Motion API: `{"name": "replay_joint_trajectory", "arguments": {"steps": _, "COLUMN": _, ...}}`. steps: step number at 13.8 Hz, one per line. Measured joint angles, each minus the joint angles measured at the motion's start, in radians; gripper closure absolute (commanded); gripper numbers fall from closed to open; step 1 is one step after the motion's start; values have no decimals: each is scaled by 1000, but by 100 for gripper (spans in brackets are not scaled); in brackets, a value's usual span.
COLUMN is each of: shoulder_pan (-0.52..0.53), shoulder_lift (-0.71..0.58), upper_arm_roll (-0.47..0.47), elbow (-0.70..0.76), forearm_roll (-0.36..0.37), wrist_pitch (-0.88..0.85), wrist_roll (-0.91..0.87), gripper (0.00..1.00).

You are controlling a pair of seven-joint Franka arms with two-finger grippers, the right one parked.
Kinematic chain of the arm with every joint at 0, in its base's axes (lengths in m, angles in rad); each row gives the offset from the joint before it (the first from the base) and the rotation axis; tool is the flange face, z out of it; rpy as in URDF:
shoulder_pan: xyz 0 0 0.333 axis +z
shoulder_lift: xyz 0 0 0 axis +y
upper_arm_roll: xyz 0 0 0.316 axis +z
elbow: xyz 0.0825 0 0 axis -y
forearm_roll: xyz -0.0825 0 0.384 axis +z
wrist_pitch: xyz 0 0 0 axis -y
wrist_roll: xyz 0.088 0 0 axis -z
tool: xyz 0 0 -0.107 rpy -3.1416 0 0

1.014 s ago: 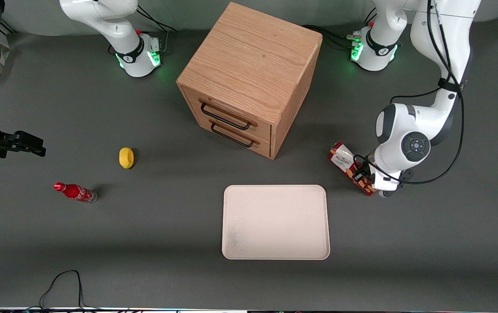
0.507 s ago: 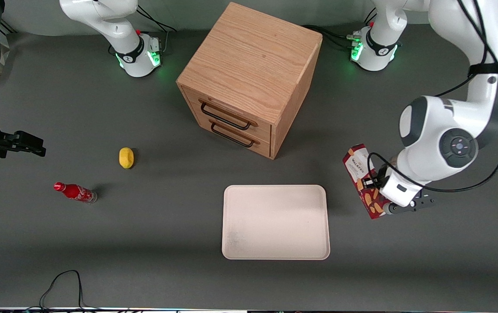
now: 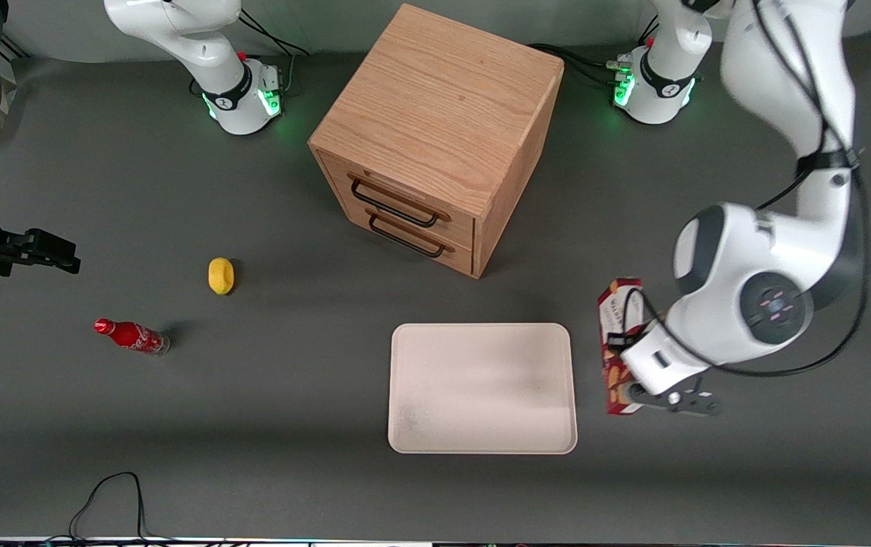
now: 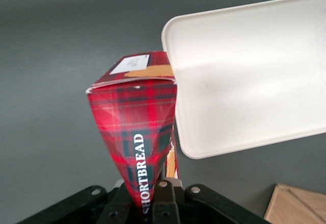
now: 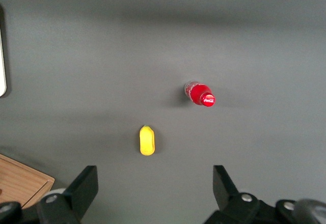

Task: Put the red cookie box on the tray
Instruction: 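Carry the held box over the white tray and lower it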

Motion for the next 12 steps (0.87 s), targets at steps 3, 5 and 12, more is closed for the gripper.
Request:
{"name": "replay_joint_trajectory", "arguments": {"steps": 3, "shoulder_pan": -39, "shoulder_lift": 125, "upper_arm_roll": -1, "elbow": 104, "forearm_roll": 0, "wrist_pitch": 3, "wrist_roll": -26, "gripper": 100}}
{"name": "replay_joint_trajectory", "arguments": {"steps": 5, "shoulder_pan": -57, "shoulder_lift": 179, "upper_arm_roll": -2, "elbow": 133, "forearm_roll": 0, "wrist_pitch": 32, "wrist_roll": -75, "gripper": 100}}
{"name": "replay_joint_trajectory", "arguments": {"steps": 12, "shoulder_pan": -87, "shoulder_lift": 281, "upper_arm_roll": -1, "elbow": 136, "forearm_roll": 0, "wrist_pitch": 188, "wrist_roll": -136, "gripper": 0}}
